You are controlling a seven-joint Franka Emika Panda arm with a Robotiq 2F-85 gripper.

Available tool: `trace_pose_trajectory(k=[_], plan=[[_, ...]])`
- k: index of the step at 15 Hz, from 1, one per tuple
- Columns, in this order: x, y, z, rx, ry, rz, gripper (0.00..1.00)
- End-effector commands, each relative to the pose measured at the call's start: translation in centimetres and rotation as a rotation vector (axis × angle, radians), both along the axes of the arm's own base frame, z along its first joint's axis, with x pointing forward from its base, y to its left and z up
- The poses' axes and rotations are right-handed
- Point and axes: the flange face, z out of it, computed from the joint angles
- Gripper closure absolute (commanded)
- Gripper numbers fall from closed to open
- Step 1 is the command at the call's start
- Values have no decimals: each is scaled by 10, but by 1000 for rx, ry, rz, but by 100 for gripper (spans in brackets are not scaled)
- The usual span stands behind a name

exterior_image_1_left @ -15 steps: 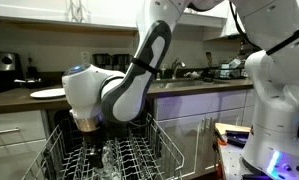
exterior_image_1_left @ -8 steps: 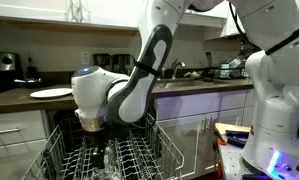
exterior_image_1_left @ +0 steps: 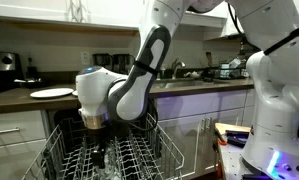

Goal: Move the glass to the second row in the dishwasher

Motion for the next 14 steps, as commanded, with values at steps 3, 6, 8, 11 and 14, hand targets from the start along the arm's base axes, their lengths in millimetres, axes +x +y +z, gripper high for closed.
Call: trace_pose_trajectory(k=[3, 6, 8, 11, 14], plan=[[9, 3, 1, 82, -5, 8, 37], [10, 1, 1, 90, 1, 2, 37], [11, 1, 1, 94, 4, -3, 37], [11, 0, 2, 97, 6, -8, 37], [11, 0, 1, 99, 8, -11, 37]])
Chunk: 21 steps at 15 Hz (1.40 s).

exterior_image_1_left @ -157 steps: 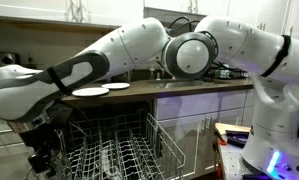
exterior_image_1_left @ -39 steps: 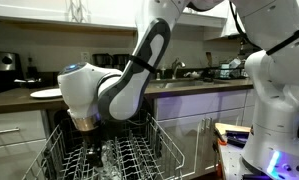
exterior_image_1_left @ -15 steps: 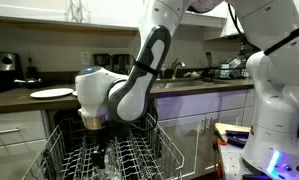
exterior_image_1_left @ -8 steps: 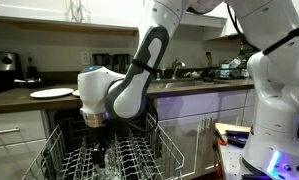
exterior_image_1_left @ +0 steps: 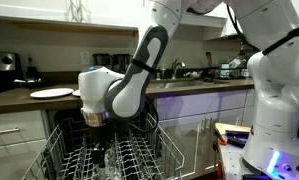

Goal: Move the glass to the second row in the dishwasher

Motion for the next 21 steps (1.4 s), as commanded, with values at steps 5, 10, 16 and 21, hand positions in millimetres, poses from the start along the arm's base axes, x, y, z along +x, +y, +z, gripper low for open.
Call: trace_pose_trajectory(k=[5, 10, 16, 21], plan=[[-2, 17, 2, 55, -14, 22, 18], [0, 16, 1, 59, -12, 25, 37], [1, 15, -2, 70, 1, 22, 32], [3, 11, -2, 81, 15, 14, 3]])
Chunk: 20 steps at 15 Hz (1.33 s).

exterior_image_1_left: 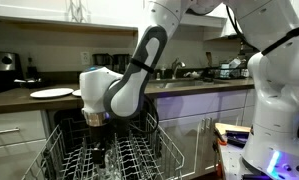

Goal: Move the glass to the second row in the dishwasher

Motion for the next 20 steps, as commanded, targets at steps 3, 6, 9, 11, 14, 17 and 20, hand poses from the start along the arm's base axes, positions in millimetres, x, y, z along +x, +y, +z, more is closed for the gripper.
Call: trace_pose_trajectory(k=[3, 6, 9, 11, 14, 17, 20], plan=[[2, 22, 2, 79, 1, 18, 0], [1, 29, 3, 92, 3, 21, 0], [0, 35, 5, 101, 8, 20, 0], [-1, 37, 6, 101, 8, 20, 0], [-2, 37, 7, 99, 12, 19, 0], [-4, 40, 13, 103, 29, 18, 0], [-7, 45, 22, 105, 58, 9, 0]])
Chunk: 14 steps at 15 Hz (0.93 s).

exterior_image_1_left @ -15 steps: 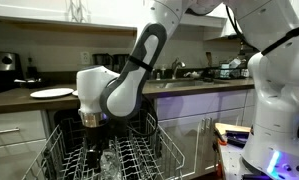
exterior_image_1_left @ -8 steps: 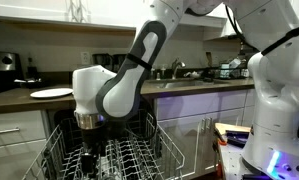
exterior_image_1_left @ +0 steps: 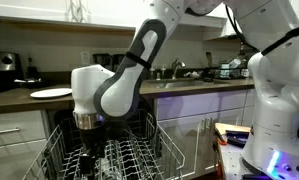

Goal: Move the glass to the second row in the dishwasher

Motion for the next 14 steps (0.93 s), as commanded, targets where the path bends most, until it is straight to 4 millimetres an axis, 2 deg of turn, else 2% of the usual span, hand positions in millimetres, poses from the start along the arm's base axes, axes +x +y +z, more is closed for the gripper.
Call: trace_pose_trajectory(k=[1, 10, 14], plan=[[-3, 5, 18, 11, 49, 3, 0], [-26, 17, 57, -83, 204, 23, 0], [-39, 22, 75, -123, 220, 19, 0]])
